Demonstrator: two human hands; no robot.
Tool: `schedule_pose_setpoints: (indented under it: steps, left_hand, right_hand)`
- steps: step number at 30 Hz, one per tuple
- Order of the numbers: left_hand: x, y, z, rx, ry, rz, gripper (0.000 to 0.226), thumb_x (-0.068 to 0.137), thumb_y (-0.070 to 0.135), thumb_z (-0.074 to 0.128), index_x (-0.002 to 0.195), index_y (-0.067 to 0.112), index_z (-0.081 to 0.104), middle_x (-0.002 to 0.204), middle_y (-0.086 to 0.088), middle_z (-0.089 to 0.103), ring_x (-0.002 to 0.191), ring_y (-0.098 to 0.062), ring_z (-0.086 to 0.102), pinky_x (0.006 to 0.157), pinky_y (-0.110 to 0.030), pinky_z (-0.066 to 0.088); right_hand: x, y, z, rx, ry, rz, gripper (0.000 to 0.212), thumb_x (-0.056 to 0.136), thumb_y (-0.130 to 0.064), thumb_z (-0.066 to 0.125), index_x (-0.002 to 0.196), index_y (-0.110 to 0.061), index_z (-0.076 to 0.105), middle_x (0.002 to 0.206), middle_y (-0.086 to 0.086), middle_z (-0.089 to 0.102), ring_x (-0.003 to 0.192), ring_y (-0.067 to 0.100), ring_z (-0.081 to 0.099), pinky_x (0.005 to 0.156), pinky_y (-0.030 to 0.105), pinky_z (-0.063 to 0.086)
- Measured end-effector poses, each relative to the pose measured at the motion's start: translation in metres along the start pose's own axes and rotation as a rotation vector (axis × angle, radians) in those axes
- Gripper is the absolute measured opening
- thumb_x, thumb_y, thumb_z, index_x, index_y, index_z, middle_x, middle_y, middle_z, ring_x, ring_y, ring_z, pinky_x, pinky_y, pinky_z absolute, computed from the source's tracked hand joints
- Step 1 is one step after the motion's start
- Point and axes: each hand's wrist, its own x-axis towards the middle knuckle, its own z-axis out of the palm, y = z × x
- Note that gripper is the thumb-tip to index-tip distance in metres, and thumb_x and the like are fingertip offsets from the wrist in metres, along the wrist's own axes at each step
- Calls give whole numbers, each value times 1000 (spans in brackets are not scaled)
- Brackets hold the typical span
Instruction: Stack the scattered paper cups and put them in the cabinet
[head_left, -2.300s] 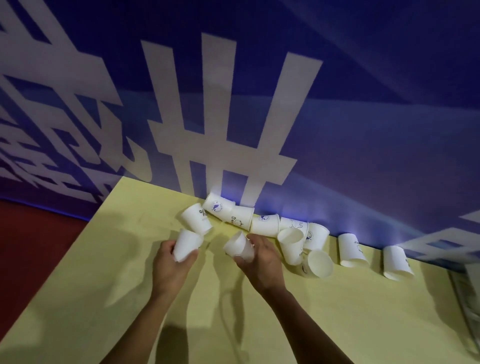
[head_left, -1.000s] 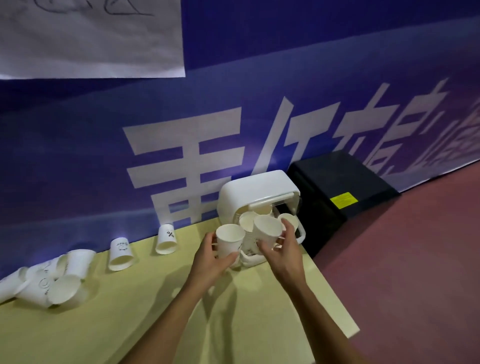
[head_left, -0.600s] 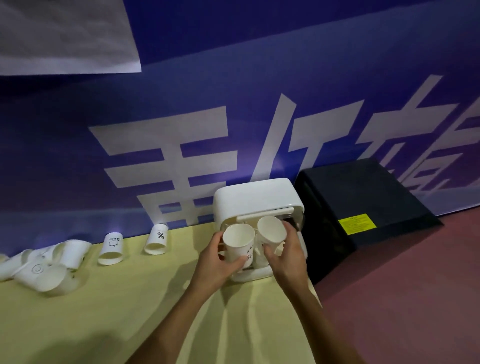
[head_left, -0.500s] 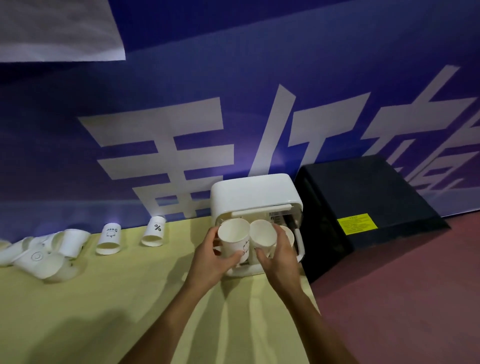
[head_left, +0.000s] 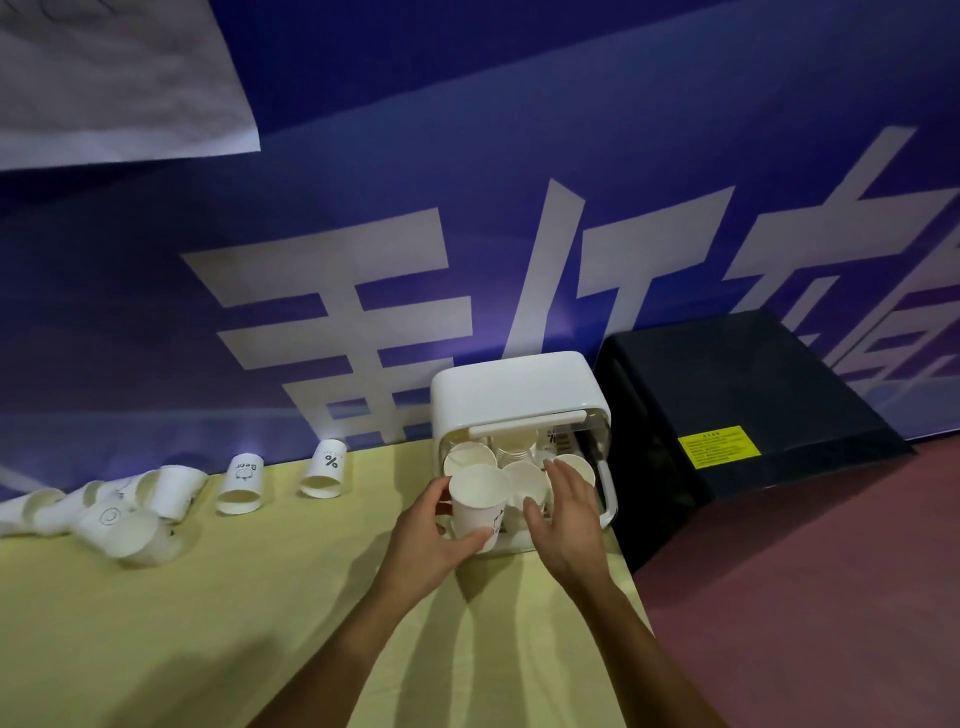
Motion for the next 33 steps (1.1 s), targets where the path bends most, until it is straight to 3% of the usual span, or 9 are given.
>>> schedule_pose_setpoints:
  steps: [2, 4, 7, 11, 15, 19, 24, 29, 33]
  left_hand:
    - [2, 4, 1, 2, 6, -2, 73, 67, 41, 86, 131, 33, 52, 118, 20, 63, 104, 3, 58, 70, -9, 43]
    - [4, 7, 4, -7, -1, 4, 69, 68, 39, 87, 129, 33, 54, 115, 19, 64, 102, 2, 59, 70, -9, 44]
    - [6, 11, 10, -18, -14, 30, 65, 67, 39, 86, 125, 34, 55, 112, 20, 66, 100, 0, 61, 69, -10, 45]
    - [10, 9, 16, -9, -50, 55, 69, 62, 53, 80, 125, 39, 54, 114, 22, 65, 104, 2, 60, 80, -26, 54]
    - [12, 8, 18, 4, -57, 66, 66, 68, 39, 86, 126, 30, 57, 116, 18, 64, 104, 1, 60, 81, -20, 51]
    - [10, -6, 14, 27, -27, 58, 46, 72, 25, 85, 112, 26, 63, 109, 14, 65, 94, 1, 62, 78, -19, 49]
    - [8, -18, 8, 24, 2, 17, 37, 75, 21, 81, 107, 28, 64, 107, 15, 64, 90, 1, 61, 79, -27, 54]
    - [9, -27, 8, 19, 20, 2, 38, 72, 29, 78, 107, 33, 64, 109, 15, 64, 91, -2, 62, 79, -30, 55]
    - [10, -27, 7, 24, 16, -4, 39, 70, 34, 77, 106, 37, 63, 108, 14, 64, 92, -1, 63, 76, -26, 52]
  right_hand:
    - [-7, -10, -6, 186, 37, -5, 42, 98, -34, 58, 137, -20, 57, 137, -5, 59, 128, 13, 50, 106, 35, 44]
    - [-14, -22, -11, 327, -33, 5, 33, 96, -43, 62, 127, -31, 61, 120, -16, 67, 113, 3, 60, 94, 31, 51]
    - [-19, -32, -14, 394, -102, 2, 40, 86, -51, 73, 122, -43, 59, 113, -21, 68, 104, 1, 63, 85, 25, 53]
    - [-18, -33, -17, 391, -93, 5, 50, 79, -43, 82, 121, -47, 53, 115, -26, 64, 105, -4, 59, 79, 14, 49]
    - [-11, -28, -28, 403, -18, 35, 60, 78, -42, 82, 131, -35, 54, 114, -20, 64, 103, 3, 64, 83, 25, 56]
    - [0, -24, -32, 365, 124, 65, 63, 81, -35, 81, 136, -30, 50, 114, -24, 59, 109, 0, 59, 80, 12, 49]
    - [14, -17, -17, 187, 22, 51, 72, 79, -43, 74, 144, -33, 45, 134, -12, 60, 123, 10, 55, 101, 39, 51]
    - [20, -12, 0, -17, -31, 92, 70, 73, -36, 74, 137, -24, 50, 125, 0, 65, 117, 27, 60, 94, 40, 51]
    - [20, -10, 9, -130, -99, 109, 83, 77, -42, 74, 149, -21, 39, 143, -3, 54, 131, 27, 46, 107, 42, 36]
